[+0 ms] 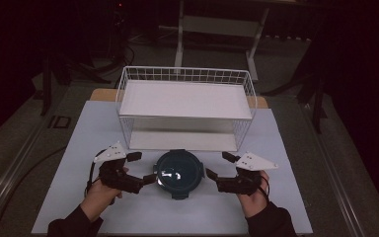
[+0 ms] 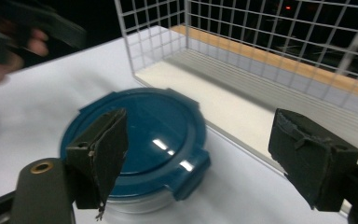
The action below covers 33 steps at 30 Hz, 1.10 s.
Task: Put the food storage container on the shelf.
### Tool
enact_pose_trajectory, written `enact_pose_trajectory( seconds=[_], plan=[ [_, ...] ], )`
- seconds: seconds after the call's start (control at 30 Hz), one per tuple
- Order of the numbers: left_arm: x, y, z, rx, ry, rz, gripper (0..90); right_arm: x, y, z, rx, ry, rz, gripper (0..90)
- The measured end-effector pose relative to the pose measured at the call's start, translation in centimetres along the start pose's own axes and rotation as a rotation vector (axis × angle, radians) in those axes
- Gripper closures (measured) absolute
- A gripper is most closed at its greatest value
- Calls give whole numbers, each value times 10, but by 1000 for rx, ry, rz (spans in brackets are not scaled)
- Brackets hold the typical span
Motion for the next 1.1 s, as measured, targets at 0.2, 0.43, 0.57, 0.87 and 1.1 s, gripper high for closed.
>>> enact_pose_trajectory(
  seconds=[0.2, 0.43, 0.57, 0.87, 1.1],
  plan=[
    [22, -6, 16, 77, 24, -134, 6, 1, 0, -1, -3, -31, -4, 130],
    [40, -13, 27, 146, 33, -329, 42, 3, -2, 2, 13, -39, 29, 100],
    [40, -16, 30, 182, 0, -392, 46, 5, -5, 4, 29, -33, 32, 100],
    [45, -27, 39, 263, -39, -555, 112, 8, -5, 6, 39, -16, 28, 101],
    [46, -32, 41, 295, -47, -613, 279, 10, -8, 8, 51, -10, 29, 101]
  ],
)
Point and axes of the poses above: each handheld gripper's, and its own axes: z roughly forward along the jaws, y roughly out of its top, x roughly to its left, the point moved 8 cm from there along z, roughly forward along the jaws, and after that the axes turned 11 degrees about -z, right-handed, at the moved point
